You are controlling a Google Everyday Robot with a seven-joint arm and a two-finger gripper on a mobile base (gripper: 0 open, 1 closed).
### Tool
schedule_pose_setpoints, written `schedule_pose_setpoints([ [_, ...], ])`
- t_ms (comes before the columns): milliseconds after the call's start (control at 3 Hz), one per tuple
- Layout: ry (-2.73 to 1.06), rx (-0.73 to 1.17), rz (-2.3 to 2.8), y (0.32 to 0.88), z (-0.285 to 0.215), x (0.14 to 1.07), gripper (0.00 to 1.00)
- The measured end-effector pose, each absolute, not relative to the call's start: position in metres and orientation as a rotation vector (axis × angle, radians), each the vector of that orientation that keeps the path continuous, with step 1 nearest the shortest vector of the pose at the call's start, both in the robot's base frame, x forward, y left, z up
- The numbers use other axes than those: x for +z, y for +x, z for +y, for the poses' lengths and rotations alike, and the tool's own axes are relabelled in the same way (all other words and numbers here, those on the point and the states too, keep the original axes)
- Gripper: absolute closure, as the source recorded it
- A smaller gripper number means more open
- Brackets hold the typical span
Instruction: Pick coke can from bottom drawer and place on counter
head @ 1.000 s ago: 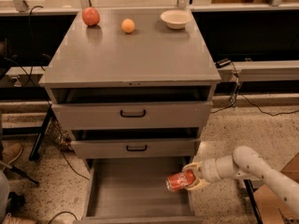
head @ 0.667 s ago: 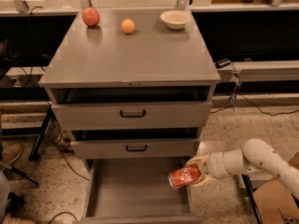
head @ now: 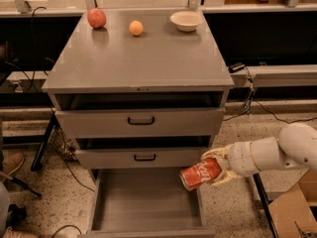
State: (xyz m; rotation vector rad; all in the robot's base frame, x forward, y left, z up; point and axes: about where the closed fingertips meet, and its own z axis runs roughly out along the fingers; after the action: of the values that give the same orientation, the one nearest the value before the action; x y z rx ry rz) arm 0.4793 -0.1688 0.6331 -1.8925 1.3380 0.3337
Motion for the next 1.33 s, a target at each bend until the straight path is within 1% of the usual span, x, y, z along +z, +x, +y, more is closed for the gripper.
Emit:
schedule_pose_setpoints([
  [333,-1.893,0.333,1.338,0.480,-0.169,0.633,1.00],
  [667,-1.891,0.341,1.306,0.490,-0.169,0.654,1.00],
  [1000,-1.867,0.313,1.286,0.505,-0.180,0.717,1.00],
  [1333,-1.823,0.212,1.296,0.525,-0.190,0.812,1.00],
])
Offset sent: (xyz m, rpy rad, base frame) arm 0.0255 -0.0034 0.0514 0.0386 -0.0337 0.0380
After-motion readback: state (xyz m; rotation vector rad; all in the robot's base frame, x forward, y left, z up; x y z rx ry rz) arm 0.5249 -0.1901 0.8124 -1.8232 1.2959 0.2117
